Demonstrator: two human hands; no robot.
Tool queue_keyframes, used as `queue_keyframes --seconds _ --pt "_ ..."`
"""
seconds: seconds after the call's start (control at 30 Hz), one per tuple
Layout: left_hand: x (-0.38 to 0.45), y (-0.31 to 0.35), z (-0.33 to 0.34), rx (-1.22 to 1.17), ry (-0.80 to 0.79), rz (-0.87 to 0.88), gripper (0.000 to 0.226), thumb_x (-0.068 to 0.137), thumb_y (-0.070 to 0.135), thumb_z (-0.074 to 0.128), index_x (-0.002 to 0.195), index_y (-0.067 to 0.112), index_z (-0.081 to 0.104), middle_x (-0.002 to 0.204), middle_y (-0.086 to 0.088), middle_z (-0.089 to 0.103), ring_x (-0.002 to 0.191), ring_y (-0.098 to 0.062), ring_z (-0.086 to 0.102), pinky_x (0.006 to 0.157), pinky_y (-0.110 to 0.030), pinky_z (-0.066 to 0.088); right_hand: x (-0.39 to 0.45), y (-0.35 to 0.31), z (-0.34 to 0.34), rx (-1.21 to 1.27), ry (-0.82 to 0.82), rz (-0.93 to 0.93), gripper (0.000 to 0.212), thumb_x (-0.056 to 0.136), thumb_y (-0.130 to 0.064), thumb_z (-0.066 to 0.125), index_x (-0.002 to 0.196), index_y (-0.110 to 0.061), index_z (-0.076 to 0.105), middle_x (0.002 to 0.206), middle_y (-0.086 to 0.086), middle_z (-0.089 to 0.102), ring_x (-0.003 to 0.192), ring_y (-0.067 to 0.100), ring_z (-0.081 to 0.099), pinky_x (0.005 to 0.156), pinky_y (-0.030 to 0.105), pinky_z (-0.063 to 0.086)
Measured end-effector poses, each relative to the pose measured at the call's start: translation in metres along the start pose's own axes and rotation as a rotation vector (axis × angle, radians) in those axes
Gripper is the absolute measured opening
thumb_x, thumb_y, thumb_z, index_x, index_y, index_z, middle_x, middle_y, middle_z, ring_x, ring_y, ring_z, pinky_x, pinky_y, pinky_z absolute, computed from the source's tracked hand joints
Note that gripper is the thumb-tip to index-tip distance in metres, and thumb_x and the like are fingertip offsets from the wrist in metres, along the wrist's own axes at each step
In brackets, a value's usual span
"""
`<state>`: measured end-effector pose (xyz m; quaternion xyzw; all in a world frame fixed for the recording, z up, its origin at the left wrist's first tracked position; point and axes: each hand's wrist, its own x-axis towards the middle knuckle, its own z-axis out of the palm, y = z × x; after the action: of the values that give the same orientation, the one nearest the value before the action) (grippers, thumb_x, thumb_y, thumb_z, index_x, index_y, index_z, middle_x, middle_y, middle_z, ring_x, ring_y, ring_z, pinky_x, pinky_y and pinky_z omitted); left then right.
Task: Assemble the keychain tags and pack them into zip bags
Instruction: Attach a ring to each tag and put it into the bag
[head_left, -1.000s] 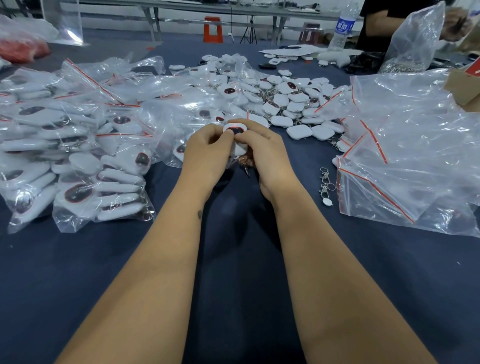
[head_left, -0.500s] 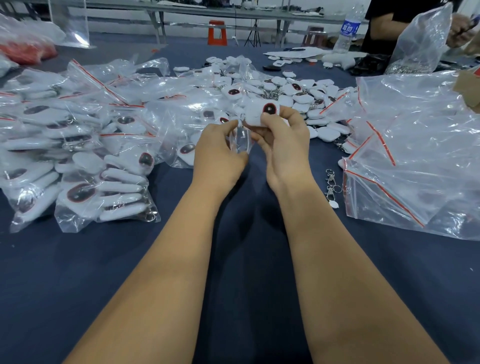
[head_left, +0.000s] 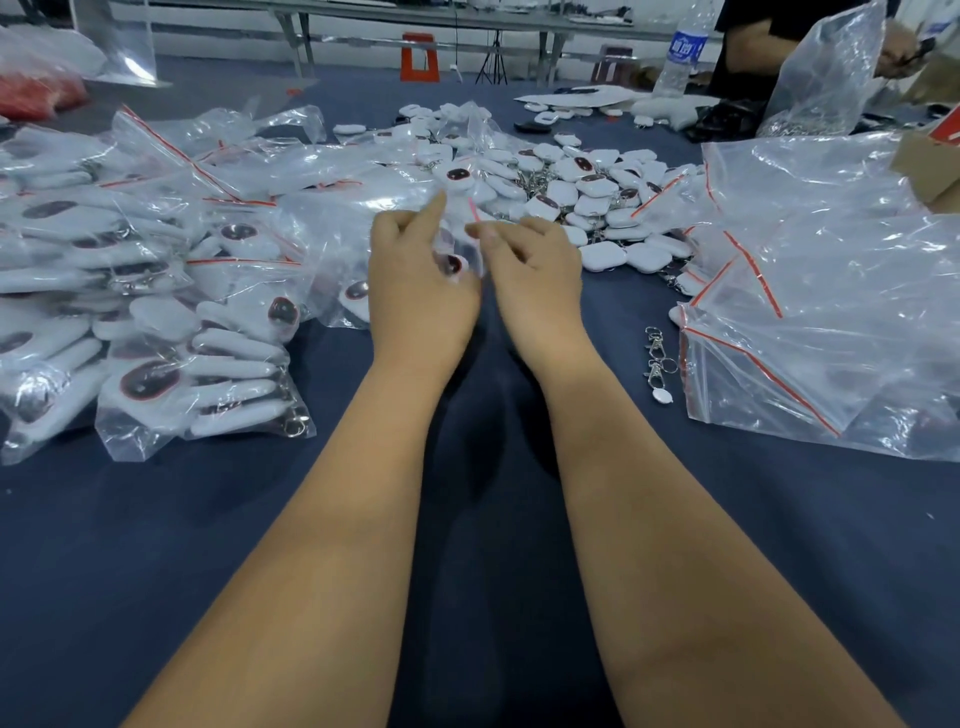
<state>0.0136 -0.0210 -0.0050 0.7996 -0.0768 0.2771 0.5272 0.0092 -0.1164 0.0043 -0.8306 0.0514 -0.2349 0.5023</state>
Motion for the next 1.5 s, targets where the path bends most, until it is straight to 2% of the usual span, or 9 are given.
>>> queue_keyframes --seconds 0.17,0.3,0.47,0.7,0.83,0.97,1.07,1.3,1.5 --pt "0.004 0.005 -0.013 -0.150 0.368 -0.005 0.055 0.083 -0.003 0.051 0.136 0.010 0.055 0.109 0.005 0.039 0.080 0.006 0.050 0.082 -0.007 0.042 0.012 0.019 -0.031 -0.332 0.152 0.010 0.051 0.091 -0.020 0.050 0.142 -0.022 0.048 0.146 0.001 0.045 0.133 0.024 0.040 0.110 0.039 0.031" --pt "0.001 0.009 -0.009 -0.041 0.231 0.087 0.056 0.082 -0.006 0.046 0.135 0.008 0.056 0.114 0.001 0.040 0.097 -0.018 0.053 0.091 -0.019 0.046 0.016 0.032 -0.038 -0.589 -0.092 0.155 0.072 0.092 -0.026 0.047 0.157 -0.023 0.014 0.165 0.005 0.011 0.150 0.027 0.010 0.120 0.046 0.014" --pt "-0.001 0.003 -0.002 0.082 -0.068 -0.098 0.050 0.088 0.005 0.050 0.137 0.014 0.055 0.123 0.001 0.044 0.105 -0.016 0.053 0.089 -0.017 0.039 0.016 0.030 -0.038 -0.527 0.044 0.119 0.044 0.091 -0.024 0.047 0.135 -0.018 0.049 0.137 0.006 0.054 0.130 0.030 0.039 0.106 0.040 0.026" --pt "0.001 0.000 -0.001 0.123 -0.084 -0.152 0.057 0.091 -0.004 0.045 0.146 0.012 0.044 0.141 -0.011 0.041 0.123 -0.024 0.049 0.083 -0.007 0.026 0.015 0.033 -0.036 -0.662 -0.058 0.103 0.041 0.089 -0.020 0.047 0.130 -0.017 0.051 0.139 0.007 0.048 0.129 0.031 0.038 0.104 0.041 0.028" --pt "0.002 0.000 -0.001 0.151 -0.134 -0.162 0.046 0.078 -0.012 0.043 0.123 -0.011 0.054 0.127 -0.031 0.048 0.113 -0.043 0.050 0.078 -0.038 0.038 0.013 0.030 -0.031 -0.748 -0.031 0.000 0.031 0.097 -0.028 0.048 0.122 -0.016 0.060 0.128 0.008 0.050 0.120 0.031 0.043 0.097 0.039 0.032" --pt "0.004 -0.001 0.001 0.147 -0.122 -0.160 0.046 0.083 -0.002 0.051 0.128 0.005 0.059 0.126 -0.011 0.048 0.110 -0.027 0.054 0.076 -0.025 0.037 0.009 0.012 -0.019 -0.074 0.004 0.061 0.035 0.101 -0.032 0.045 0.070 -0.017 0.052 0.075 -0.002 0.053 0.070 0.014 0.050 0.066 0.030 0.037" --pt "0.003 -0.001 0.000 0.037 -0.145 -0.156 0.043 0.088 0.001 0.053 0.129 0.014 0.062 0.127 -0.004 0.054 0.112 -0.020 0.057 0.087 -0.023 0.043 0.003 0.001 -0.009 0.493 -0.109 0.248 0.030 0.104 -0.031 0.043 0.084 -0.016 0.059 0.074 0.001 0.064 0.050 0.008 0.057 0.049 0.019 0.045" --pt "0.001 0.001 -0.001 0.077 -0.195 -0.057 0.024 0.084 -0.003 0.046 0.088 0.008 0.066 0.092 -0.011 0.064 0.083 -0.026 0.057 0.073 -0.040 0.048 0.006 0.009 -0.003 0.480 -0.211 0.225 0.019 0.091 -0.001 0.053 0.105 -0.006 0.065 0.089 0.004 0.068 0.067 0.010 0.058 0.053 0.016 0.044" --pt "-0.015 0.005 0.012 0.599 -0.440 0.122 0.037 0.093 0.019 0.049 0.130 0.010 0.051 0.124 -0.017 0.051 0.117 -0.035 0.045 0.085 -0.040 0.040 0.008 0.007 -0.006 0.715 0.063 0.360 0.022 0.089 0.003 0.048 0.075 -0.013 0.051 0.067 0.002 0.053 0.056 0.015 0.047 0.040 0.016 0.037"
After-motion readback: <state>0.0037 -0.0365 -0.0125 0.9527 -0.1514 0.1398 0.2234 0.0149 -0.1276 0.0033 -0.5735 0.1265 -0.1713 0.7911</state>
